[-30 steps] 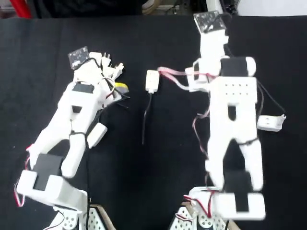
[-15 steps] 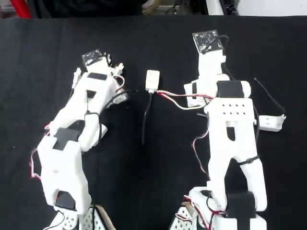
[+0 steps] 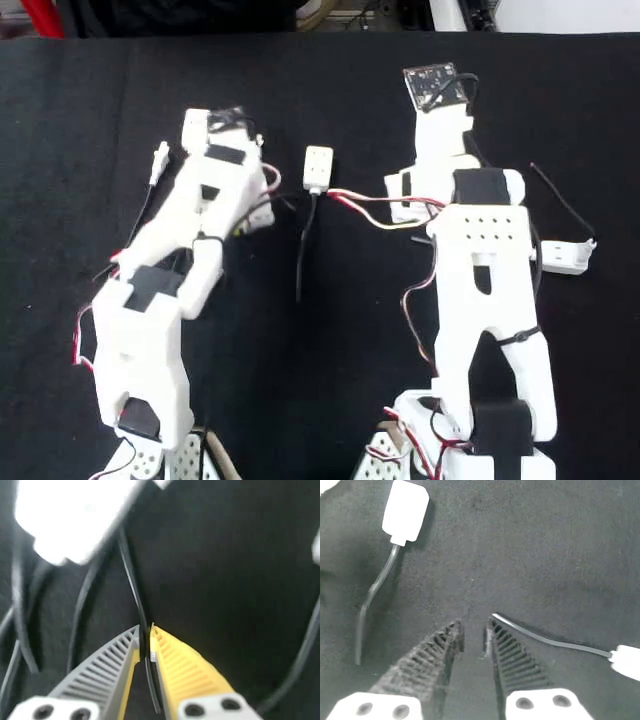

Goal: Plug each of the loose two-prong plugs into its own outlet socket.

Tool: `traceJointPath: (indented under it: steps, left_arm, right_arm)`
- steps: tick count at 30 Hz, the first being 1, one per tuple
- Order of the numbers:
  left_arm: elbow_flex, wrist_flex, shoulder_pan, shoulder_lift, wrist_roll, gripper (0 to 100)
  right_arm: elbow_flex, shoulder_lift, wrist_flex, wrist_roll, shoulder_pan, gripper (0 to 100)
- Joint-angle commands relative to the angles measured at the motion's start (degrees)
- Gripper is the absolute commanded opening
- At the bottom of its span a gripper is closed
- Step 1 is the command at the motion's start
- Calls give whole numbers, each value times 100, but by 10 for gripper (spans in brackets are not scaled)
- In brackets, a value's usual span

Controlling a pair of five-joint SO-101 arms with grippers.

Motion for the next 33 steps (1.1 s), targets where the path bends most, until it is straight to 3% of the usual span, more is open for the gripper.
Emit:
traceJointPath:
  steps: [1, 8, 14, 21, 25, 30, 33]
  left_arm:
    - [998, -273, 330, -958, -264, 29]
    - [3512, -932, 365, -3437, -1451, 28]
    - [5376, -879, 585, -5653, -3305, 29]
    - [6193, 167, 1332, -7807, -3376, 29]
    - [6352, 211, 1473, -8879, -3376, 35]
    - [6659, 334, 1121, -9952, -3156, 260]
    - [6835, 396, 752, -10505, -2848, 299]
  right_arm:
    - [-22, -215, -62, 0, 273, 81]
    - [4, -224, 123, 185, 290, 81]
    - [66, -444, 185, 193, 202, 81]
    - [708, -1024, 158, -9, -554, 83]
    - [1112, -1402, -114, -501, -712, 84]
    - [2132, -1763, -1108, -1081, -1213, 85]
    - [2536, -1965, -1451, -1125, -1319, 85]
